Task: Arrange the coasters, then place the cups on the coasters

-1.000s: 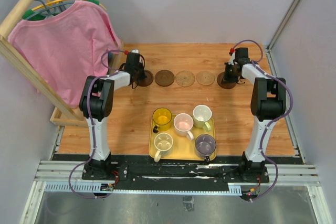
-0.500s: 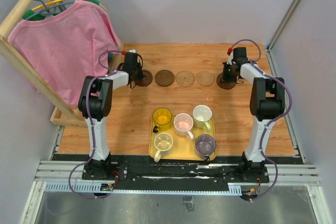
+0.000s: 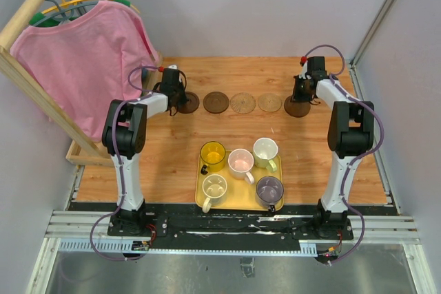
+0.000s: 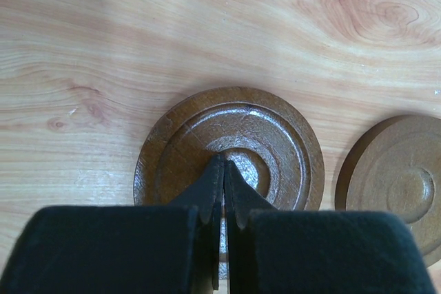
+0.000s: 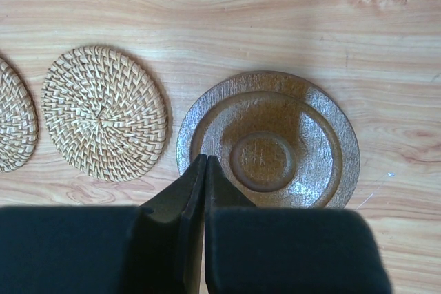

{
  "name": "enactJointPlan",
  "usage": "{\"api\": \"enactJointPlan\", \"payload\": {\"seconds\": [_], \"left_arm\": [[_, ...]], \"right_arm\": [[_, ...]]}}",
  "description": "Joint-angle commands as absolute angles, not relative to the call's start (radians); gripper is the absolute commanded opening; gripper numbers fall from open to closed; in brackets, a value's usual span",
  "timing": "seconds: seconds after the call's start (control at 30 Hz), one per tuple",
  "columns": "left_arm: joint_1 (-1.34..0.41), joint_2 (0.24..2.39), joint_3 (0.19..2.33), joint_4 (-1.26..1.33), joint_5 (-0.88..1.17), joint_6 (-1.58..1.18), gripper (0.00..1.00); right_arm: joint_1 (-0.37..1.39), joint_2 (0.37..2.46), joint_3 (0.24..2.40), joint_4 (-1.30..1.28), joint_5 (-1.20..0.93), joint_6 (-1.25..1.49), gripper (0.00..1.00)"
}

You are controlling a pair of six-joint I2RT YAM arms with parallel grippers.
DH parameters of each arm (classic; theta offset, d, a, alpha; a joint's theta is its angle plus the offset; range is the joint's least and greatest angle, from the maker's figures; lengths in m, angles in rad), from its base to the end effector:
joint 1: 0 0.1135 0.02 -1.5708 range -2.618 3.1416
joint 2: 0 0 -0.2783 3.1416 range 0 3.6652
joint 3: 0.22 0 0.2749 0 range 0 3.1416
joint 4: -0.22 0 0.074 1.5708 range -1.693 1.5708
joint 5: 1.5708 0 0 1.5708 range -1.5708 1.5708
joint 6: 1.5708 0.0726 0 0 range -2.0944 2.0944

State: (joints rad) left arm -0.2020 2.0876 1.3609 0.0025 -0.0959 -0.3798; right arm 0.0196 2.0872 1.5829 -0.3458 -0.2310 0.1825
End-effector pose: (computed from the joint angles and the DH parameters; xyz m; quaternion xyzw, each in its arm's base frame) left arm 0.4985 -0.0950 0.1251 -0.1005 0.9053 -0.0758 0.4056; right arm 0.5163 0.0267 0.1697 0.0351 0.9298 0.1426 0.3376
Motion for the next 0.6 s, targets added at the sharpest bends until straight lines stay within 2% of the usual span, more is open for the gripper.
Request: {"api": "enactJointPlan", "payload": {"seconds": [0.0, 0.3, 0.43, 0.57], "left_arm": [[-0.188, 2.067, 1.350, -0.064, -0.106, -0.359, 0.02], [-0.189, 1.979, 1.304, 0.053, 0.109, -0.320, 0.02], [-0.189, 1.910, 1.293, 0.112, 0.224, -0.317, 0.03], [-0.188, 1.847, 1.281, 0.131, 0.268, -0.319, 0.06]], "right_arm": [[0.022, 2.053, 1.574, -0.366, -0.212, 0.174, 0.01], [0.022, 1.882, 1.484, -0.331, -0.201, 0.164, 0.02], [0.023, 1.800, 1.465, -0.322, -0.205, 0.163, 0.15], [0.025, 1.713, 1.430, -0.328, -0.208, 0.163, 0.40]]}}
